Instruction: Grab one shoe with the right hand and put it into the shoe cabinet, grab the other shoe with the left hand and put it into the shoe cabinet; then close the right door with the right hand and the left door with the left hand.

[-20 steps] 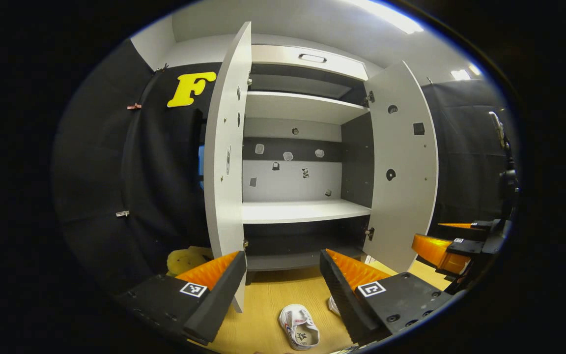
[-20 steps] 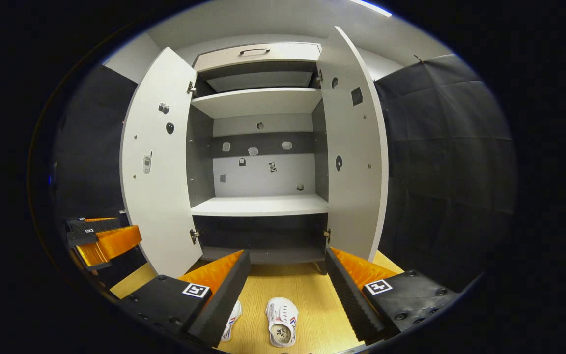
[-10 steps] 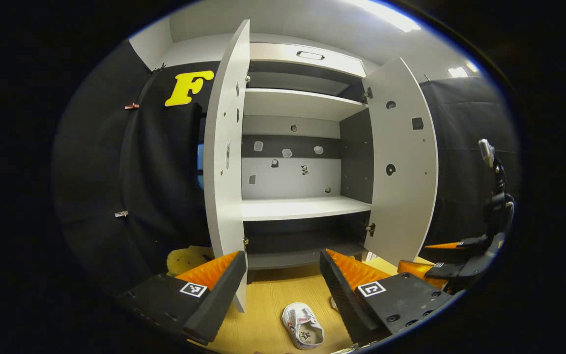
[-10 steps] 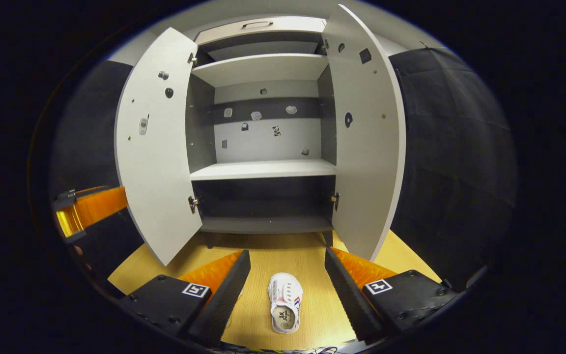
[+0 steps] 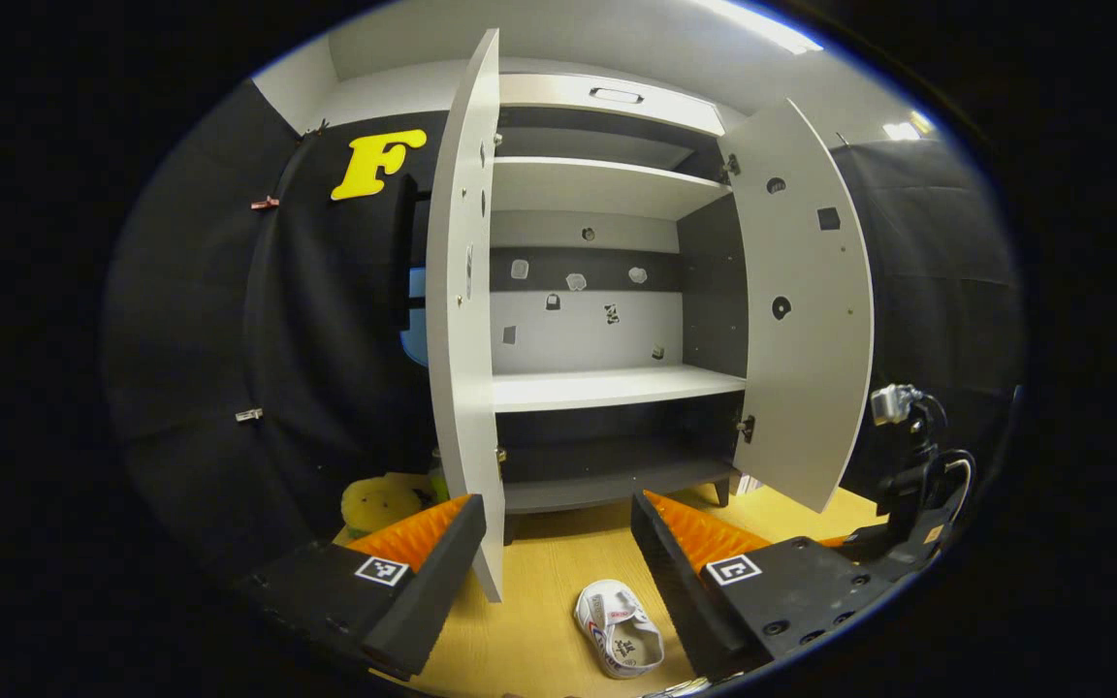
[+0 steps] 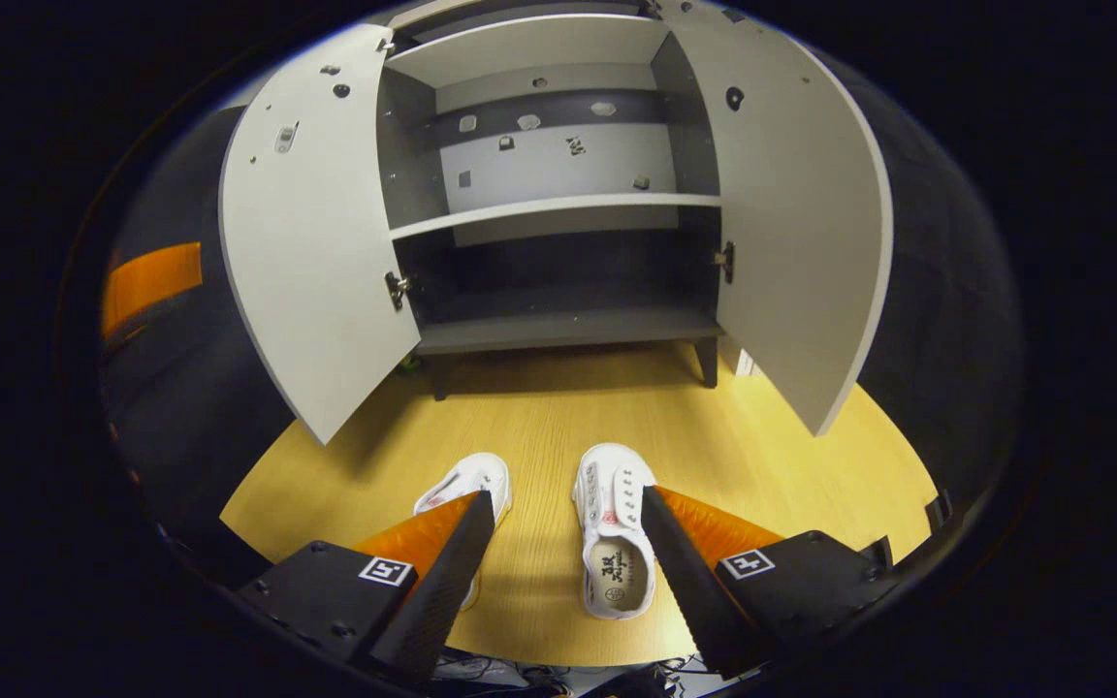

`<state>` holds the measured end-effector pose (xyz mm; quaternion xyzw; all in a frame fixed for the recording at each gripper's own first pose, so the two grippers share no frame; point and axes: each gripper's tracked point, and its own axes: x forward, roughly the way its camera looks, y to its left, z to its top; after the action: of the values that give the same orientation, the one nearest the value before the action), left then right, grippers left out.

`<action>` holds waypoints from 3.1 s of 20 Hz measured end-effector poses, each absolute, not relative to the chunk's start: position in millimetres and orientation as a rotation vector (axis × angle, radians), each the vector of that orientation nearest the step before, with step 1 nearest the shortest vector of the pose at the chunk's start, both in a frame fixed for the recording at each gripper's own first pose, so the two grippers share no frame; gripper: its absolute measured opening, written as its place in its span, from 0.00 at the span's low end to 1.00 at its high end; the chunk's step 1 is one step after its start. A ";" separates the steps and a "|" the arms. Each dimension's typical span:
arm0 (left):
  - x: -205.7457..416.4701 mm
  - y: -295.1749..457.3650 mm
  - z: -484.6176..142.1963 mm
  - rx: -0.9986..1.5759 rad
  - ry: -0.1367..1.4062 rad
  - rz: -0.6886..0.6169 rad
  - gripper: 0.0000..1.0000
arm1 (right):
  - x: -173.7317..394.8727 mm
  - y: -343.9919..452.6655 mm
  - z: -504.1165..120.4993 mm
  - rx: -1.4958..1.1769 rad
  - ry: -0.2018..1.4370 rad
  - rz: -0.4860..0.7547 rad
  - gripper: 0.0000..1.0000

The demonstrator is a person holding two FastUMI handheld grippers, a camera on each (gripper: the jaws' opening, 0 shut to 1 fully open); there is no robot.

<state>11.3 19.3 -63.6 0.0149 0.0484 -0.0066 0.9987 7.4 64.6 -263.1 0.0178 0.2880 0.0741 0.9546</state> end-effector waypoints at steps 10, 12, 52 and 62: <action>4.6 32.9 -77.0 0.031 0.137 0.014 0.95 | 4.8 63.3 -381.4 0.044 0.827 0.103 0.99; -0.1 32.7 -83.5 0.026 0.150 0.015 0.95 | 18.0 65.3 -392.5 0.021 0.818 0.100 0.99; -17.7 3.8 -99.2 0.021 0.179 -0.053 0.95 | 93.7 52.9 -236.2 0.151 0.565 0.112 0.05; 0.5 -12.9 -77.6 0.032 0.136 -0.088 0.95 | 148.2 75.3 -77.8 0.069 0.314 0.197 0.05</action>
<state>0.5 -12.9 -77.6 0.0161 0.0680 -0.0441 0.9966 148.2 75.3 -77.8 0.0341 0.1561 0.0977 0.9823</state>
